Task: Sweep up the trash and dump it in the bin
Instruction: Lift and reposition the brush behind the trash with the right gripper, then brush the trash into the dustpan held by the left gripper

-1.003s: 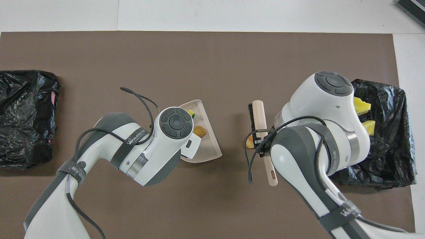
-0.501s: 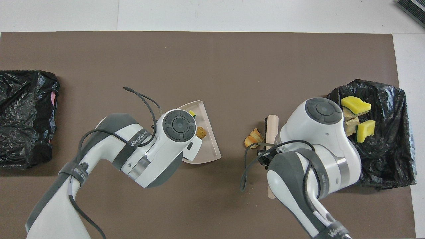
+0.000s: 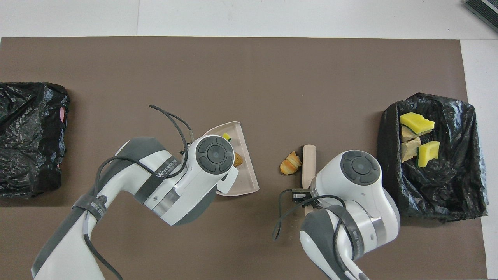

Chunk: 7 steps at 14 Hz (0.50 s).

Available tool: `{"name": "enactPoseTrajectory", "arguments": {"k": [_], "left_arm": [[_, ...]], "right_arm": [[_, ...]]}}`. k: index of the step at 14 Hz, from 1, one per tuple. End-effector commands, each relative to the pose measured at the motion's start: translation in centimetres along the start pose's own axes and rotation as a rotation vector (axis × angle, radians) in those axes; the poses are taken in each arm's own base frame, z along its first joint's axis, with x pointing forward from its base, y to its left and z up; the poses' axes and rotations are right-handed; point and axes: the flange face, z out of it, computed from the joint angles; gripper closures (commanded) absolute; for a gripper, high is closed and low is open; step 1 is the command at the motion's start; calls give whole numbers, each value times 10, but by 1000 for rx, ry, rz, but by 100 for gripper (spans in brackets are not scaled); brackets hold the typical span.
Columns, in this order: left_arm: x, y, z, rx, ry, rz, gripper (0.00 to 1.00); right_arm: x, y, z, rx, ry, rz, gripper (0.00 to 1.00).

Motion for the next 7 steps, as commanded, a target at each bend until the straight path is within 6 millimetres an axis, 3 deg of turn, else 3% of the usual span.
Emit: {"name": "enactPoseTrajectory", "arguments": {"k": [1, 2, 3, 7], "left_arm": [[-6, 9, 2, 20, -2, 30, 100], [-6, 9, 2, 21, 0, 30, 100], [-6, 8, 2, 21, 1, 29, 100], [-6, 5, 3, 26, 13, 25, 100]], "right_arm": [[6, -34, -1, 112, -14, -79, 100], [0, -57, -4, 177, 3, -100, 100], [-2, -68, -1, 220, 7, -95, 100], [-3, -64, -8, 291, -25, -104, 100]]}}
